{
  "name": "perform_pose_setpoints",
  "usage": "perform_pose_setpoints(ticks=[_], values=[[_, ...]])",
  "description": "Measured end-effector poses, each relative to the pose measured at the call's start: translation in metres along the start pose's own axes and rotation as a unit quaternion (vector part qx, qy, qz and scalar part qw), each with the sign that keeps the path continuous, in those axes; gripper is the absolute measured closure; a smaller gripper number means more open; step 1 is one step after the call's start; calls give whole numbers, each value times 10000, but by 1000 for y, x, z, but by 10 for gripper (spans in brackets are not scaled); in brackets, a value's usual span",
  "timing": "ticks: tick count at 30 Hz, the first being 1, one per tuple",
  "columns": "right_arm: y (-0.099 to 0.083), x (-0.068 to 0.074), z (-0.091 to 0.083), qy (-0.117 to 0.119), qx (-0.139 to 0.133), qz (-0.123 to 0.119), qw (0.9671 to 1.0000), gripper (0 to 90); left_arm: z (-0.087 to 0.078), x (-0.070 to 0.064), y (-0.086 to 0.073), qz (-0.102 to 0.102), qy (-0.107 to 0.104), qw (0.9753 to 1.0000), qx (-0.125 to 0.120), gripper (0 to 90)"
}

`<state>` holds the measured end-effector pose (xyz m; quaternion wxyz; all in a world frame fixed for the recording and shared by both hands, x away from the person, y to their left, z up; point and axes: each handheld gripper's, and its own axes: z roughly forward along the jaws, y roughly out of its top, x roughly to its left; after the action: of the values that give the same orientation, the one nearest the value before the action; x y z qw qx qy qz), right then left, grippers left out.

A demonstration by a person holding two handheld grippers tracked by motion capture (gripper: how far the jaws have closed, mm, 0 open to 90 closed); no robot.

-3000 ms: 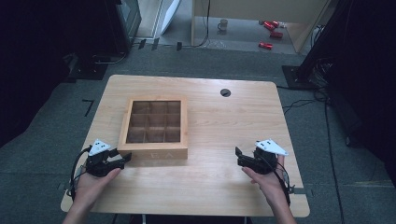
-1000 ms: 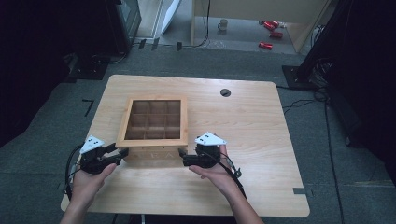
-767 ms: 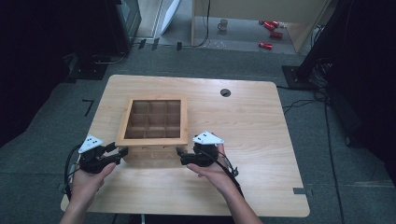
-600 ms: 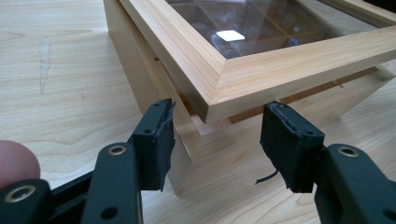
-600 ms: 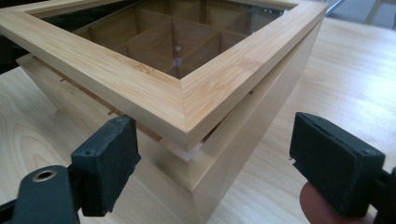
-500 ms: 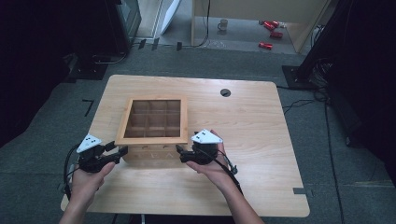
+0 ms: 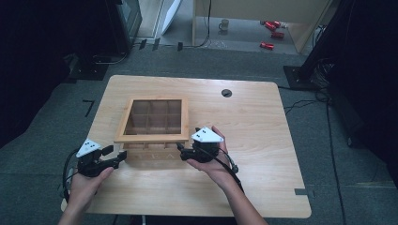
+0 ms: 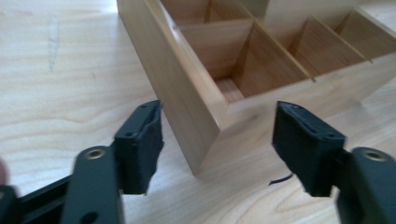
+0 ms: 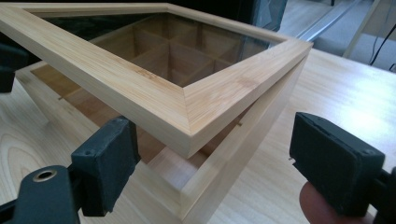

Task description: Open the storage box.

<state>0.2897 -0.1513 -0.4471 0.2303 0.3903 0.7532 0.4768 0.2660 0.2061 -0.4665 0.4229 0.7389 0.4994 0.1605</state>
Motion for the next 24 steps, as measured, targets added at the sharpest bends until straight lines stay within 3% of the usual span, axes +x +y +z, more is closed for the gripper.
perform_pose_setpoints(ticks=[9, 15, 17, 24], values=[[18, -3, -4, -44, -182, -81, 9998, 155, 2, 5, -21, 64, 131, 9992, 378, 180], [36, -7, -5, -82, -319, -143, 9994, 154, 9, 11, -33, 170, 474, 9965, 664, 170], [42, -9, -6, -99, -363, -159, 9992, 154, 11, 14, -36, 100, 484, 9965, 677, 169], [62, -17, -4, -162, -487, -213, 9985, 154, 14, 15, -43, 160, 585, 9953, 757, 157]])
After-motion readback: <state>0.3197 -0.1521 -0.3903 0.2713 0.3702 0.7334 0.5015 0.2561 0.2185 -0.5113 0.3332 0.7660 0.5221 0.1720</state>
